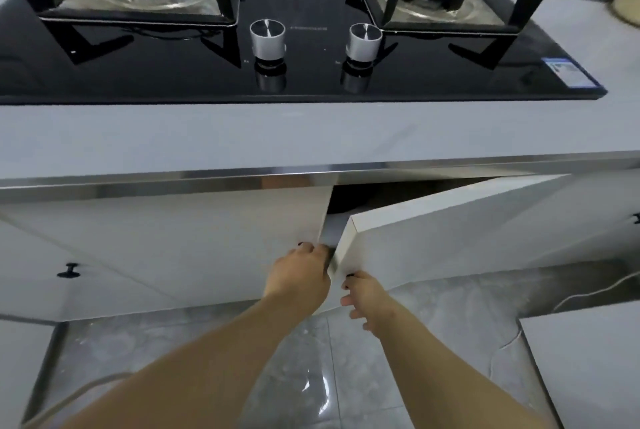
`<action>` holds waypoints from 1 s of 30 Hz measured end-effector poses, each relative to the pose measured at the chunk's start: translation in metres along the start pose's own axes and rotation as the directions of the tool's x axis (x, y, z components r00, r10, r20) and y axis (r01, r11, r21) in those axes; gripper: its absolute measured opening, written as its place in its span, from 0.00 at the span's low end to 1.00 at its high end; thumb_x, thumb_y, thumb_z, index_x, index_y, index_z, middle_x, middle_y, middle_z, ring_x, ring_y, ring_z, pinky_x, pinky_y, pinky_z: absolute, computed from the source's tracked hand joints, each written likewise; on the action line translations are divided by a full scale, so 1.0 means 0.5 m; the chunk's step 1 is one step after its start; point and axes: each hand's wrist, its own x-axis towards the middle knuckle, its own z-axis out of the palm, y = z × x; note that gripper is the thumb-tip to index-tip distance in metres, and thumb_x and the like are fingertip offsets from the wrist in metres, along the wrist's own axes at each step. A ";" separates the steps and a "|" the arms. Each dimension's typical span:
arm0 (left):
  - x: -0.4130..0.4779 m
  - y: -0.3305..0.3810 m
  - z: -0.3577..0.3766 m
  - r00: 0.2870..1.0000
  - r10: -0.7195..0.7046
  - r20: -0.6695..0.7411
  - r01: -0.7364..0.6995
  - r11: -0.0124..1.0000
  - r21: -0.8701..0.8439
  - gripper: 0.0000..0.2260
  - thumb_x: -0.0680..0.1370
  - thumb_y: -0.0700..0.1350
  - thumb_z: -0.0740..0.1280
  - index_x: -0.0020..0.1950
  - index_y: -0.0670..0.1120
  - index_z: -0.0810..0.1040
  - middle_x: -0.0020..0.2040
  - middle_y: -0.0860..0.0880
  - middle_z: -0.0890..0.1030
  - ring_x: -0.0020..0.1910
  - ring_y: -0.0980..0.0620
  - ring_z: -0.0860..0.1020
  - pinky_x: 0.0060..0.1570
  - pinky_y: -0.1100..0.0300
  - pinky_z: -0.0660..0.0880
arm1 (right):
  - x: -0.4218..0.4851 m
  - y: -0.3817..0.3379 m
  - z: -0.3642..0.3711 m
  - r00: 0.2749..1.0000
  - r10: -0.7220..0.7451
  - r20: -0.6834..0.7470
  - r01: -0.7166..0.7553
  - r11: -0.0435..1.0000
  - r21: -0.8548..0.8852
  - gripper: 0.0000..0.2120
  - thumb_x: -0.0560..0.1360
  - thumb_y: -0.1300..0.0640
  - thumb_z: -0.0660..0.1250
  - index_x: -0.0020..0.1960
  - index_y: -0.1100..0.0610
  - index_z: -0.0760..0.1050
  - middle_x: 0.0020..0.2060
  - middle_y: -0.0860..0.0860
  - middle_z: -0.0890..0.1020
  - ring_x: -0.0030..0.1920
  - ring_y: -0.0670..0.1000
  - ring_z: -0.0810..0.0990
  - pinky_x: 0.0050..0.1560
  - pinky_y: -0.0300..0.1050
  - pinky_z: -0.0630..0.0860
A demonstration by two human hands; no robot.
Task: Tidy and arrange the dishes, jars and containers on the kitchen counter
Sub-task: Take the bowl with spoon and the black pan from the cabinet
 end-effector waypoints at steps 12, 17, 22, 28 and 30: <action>-0.074 0.181 0.136 0.940 0.109 0.324 -0.167 0.974 0.155 0.16 0.78 0.39 0.55 0.64 0.51 0.71 0.63 0.48 0.74 0.61 0.46 0.75 0.51 0.57 0.71 | -0.204 0.212 -0.121 0.991 0.128 0.039 -0.130 0.990 0.049 0.12 0.82 0.60 0.54 0.63 0.60 0.69 0.60 0.58 0.76 0.43 0.47 0.71 0.29 0.33 0.62; -0.100 0.296 0.168 0.881 0.179 0.439 -0.279 0.944 0.174 0.19 0.79 0.39 0.52 0.69 0.50 0.66 0.67 0.47 0.70 0.64 0.47 0.71 0.56 0.60 0.69 | -0.297 0.301 -0.205 0.992 0.119 -0.050 -0.102 0.960 0.259 0.09 0.79 0.67 0.58 0.45 0.55 0.69 0.33 0.47 0.67 0.32 0.41 0.65 0.23 0.25 0.66; -0.110 0.408 0.199 0.847 0.260 0.463 -0.362 0.921 0.145 0.18 0.80 0.40 0.53 0.69 0.49 0.67 0.67 0.47 0.70 0.63 0.48 0.72 0.56 0.61 0.70 | -0.314 0.391 -0.274 0.937 0.313 -0.155 -0.170 0.796 0.581 0.08 0.80 0.67 0.56 0.51 0.59 0.72 0.33 0.51 0.71 0.32 0.46 0.68 0.36 0.39 0.74; -0.132 0.512 0.225 0.800 0.380 0.464 -0.472 0.876 0.096 0.17 0.80 0.43 0.54 0.68 0.50 0.69 0.67 0.46 0.71 0.64 0.46 0.71 0.60 0.57 0.70 | -0.300 0.464 -0.334 0.848 0.508 -0.153 -0.011 0.304 0.953 0.09 0.77 0.65 0.55 0.42 0.58 0.71 0.36 0.55 0.74 0.26 0.51 0.70 0.28 0.38 0.74; -0.130 0.530 0.231 0.800 0.391 0.455 -0.481 0.871 0.097 0.16 0.80 0.43 0.55 0.67 0.49 0.70 0.66 0.46 0.73 0.64 0.46 0.71 0.60 0.57 0.70 | -0.316 0.463 -0.354 0.818 0.537 -0.207 0.079 0.251 0.965 0.08 0.79 0.63 0.55 0.48 0.61 0.73 0.43 0.62 0.74 0.33 0.52 0.71 0.48 0.44 0.77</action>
